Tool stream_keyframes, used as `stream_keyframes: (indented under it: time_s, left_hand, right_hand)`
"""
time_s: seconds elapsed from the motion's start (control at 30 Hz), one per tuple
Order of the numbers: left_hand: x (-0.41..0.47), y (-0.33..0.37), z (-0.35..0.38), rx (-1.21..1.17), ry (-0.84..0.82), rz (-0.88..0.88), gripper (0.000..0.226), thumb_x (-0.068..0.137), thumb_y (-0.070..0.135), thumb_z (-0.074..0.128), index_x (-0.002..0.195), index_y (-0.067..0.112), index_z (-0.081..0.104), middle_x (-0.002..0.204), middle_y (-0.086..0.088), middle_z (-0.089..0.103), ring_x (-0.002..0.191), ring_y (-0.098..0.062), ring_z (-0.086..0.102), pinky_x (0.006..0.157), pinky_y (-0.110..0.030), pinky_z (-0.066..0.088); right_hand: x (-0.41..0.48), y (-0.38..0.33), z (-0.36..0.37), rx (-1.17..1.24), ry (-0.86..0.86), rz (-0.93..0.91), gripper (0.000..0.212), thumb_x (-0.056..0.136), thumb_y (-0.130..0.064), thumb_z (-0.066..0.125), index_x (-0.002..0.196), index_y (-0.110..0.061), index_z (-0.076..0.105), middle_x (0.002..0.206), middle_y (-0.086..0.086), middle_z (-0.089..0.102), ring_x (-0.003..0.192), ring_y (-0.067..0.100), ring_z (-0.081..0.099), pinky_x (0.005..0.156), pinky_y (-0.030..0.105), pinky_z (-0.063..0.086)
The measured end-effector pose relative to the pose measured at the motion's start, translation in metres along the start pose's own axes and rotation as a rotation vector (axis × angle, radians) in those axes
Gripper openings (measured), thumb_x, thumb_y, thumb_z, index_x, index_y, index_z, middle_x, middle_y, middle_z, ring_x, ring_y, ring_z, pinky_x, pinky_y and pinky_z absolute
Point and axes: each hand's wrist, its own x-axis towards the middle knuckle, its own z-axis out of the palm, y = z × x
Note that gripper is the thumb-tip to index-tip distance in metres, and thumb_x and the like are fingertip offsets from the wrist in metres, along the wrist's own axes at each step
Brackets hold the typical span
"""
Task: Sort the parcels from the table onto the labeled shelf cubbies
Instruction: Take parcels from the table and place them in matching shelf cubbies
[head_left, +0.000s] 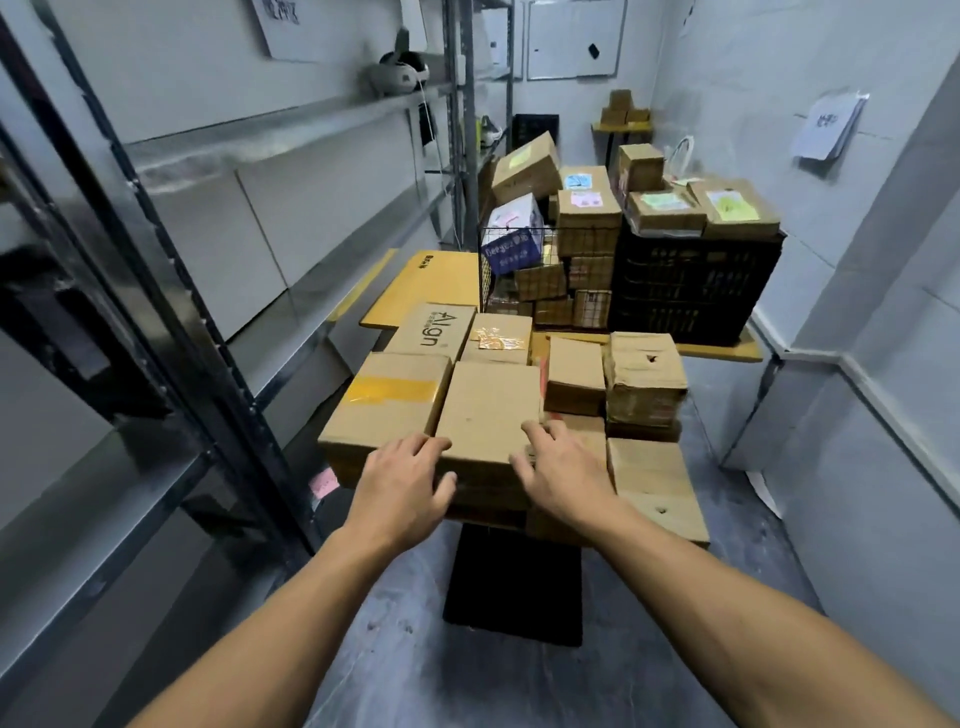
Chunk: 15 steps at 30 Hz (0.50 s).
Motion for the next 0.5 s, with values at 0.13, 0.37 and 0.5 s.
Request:
stream_keyframes:
  time_s: [0.13, 0.37, 0.5]
  left_hand:
    - [0.016, -0.007, 0.016, 0.009, -0.018, -0.034, 0.049, 0.089, 0.05, 0.041, 0.131, 0.027, 0.052, 0.124, 0.005, 0.057, 0.112, -0.017, 0.05, 0.097, -0.037, 0.039]
    - [0.04, -0.015, 0.026, 0.041, -0.026, -0.027, 0.046, 0.09, 0.047, 0.044, 0.131, 0.027, 0.052, 0.125, 0.005, 0.057, 0.112, -0.019, 0.049, 0.098, -0.037, 0.038]
    - [0.043, -0.014, 0.029, 0.076, -0.024, -0.019, 0.048, 0.089, 0.049, 0.041, 0.131, 0.027, 0.051, 0.125, 0.005, 0.058, 0.112, -0.019, 0.048, 0.101, -0.038, 0.035]
  right_hand:
    - [0.024, 0.0, 0.017, 0.155, -0.053, 0.083, 0.05, 0.101, -0.047, 0.047, 0.146, -0.024, 0.041, 0.144, 0.01, 0.044, 0.133, 0.029, 0.043, 0.108, 0.046, 0.043]
    - [0.036, 0.011, 0.045, 0.515, -0.009, 0.229, 0.047, 0.1, -0.04, 0.055, 0.144, -0.029, 0.045, 0.148, 0.01, 0.045, 0.134, 0.028, 0.043, 0.111, 0.037, 0.037]
    - [0.034, 0.015, 0.057, 0.667, 0.003, 0.268, 0.046, 0.101, -0.04, 0.055, 0.145, -0.035, 0.042, 0.146, 0.005, 0.052, 0.132, 0.029, 0.048, 0.107, 0.038, 0.041]
